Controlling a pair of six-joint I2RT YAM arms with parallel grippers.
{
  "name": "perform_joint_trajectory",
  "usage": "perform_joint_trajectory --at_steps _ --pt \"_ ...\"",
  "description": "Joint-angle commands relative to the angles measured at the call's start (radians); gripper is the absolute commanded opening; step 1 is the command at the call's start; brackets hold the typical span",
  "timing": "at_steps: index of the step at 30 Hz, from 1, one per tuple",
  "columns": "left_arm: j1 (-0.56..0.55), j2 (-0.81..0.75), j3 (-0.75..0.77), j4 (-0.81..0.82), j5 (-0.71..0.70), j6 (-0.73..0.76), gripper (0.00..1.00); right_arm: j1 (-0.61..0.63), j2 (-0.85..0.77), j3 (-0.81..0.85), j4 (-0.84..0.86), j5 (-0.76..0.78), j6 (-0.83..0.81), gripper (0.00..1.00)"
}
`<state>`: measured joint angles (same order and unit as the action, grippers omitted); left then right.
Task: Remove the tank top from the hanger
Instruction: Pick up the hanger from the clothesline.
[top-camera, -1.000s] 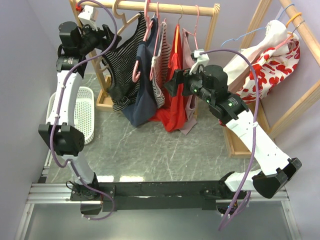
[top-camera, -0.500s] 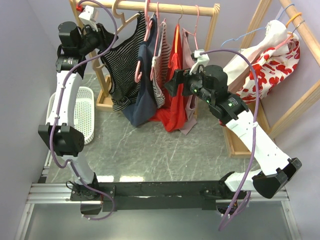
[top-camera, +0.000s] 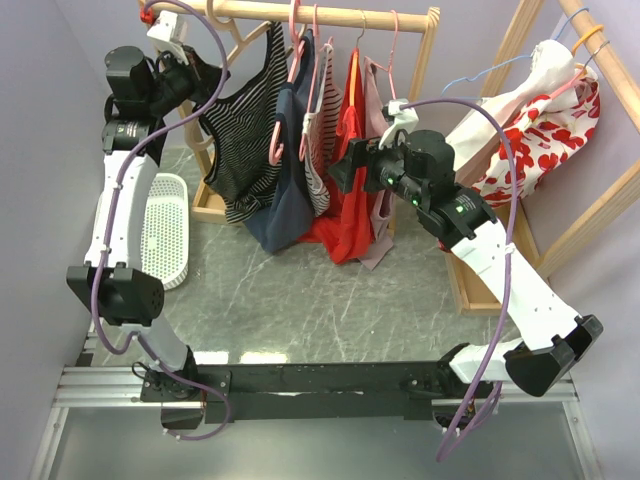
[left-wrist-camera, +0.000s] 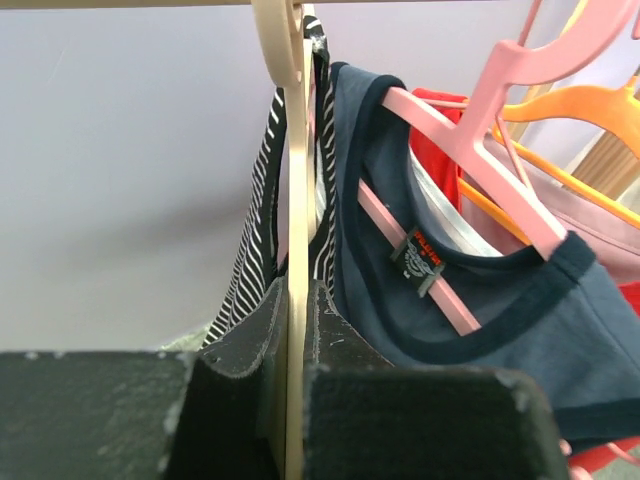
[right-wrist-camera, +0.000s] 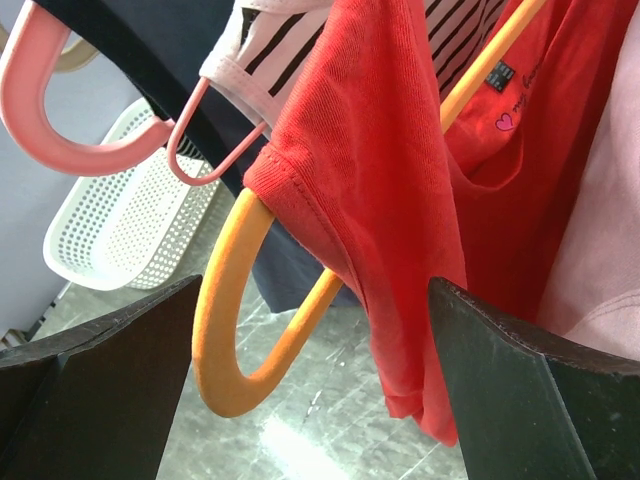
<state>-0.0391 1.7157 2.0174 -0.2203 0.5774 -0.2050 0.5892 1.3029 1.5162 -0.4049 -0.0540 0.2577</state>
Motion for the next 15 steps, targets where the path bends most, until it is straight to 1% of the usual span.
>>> perform_joint_trajectory --at_steps 1,6,10,15 --pt "-0.004 -0.073 0.053 0.062 -0.027 -0.017 0.01 0.003 0.001 0.007 0.031 -0.012 0.009 1.00" --pt "-0.004 -0.110 0.057 0.021 -0.118 0.012 0.01 0.004 -0.007 0.001 0.031 -0.010 0.011 1.00" --pt "-0.004 -0.166 0.053 -0.066 -0.194 0.015 0.01 0.003 -0.013 -0.002 0.032 -0.001 0.006 1.00" --pt "-0.004 -0.264 0.021 -0.128 -0.229 0.001 0.01 0.003 -0.016 -0.002 0.035 -0.003 0.002 1.00"
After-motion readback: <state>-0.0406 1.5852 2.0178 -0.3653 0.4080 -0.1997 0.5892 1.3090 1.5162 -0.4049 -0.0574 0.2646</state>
